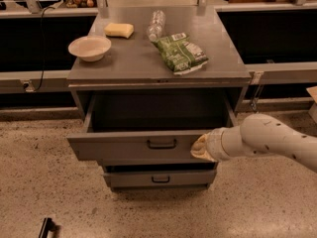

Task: Close top drawer

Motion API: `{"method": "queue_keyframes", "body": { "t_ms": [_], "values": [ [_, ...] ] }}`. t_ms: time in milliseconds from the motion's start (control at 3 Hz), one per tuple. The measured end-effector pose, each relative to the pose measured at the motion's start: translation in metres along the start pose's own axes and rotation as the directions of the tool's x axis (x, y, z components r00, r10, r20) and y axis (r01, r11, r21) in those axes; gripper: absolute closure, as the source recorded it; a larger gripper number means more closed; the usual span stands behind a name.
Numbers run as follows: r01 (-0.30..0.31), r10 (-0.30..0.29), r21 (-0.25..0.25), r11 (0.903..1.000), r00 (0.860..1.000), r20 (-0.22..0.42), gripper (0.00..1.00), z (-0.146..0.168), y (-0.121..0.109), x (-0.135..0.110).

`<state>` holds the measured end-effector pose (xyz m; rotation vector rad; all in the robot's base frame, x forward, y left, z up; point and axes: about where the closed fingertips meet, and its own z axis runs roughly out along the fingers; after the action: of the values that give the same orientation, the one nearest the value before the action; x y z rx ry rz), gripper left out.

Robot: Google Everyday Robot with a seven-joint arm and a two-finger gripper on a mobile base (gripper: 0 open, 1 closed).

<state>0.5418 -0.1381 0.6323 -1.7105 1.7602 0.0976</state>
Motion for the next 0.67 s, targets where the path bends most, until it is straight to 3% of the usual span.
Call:
{"method": "queue_keyframes", "body": {
  "t_ms": [667],
  "values": [
    [0.018,-0.017,0.038,0.9991,0.999,-0.028,1.00,0.028,-0.048,0.011]
  ]
}}
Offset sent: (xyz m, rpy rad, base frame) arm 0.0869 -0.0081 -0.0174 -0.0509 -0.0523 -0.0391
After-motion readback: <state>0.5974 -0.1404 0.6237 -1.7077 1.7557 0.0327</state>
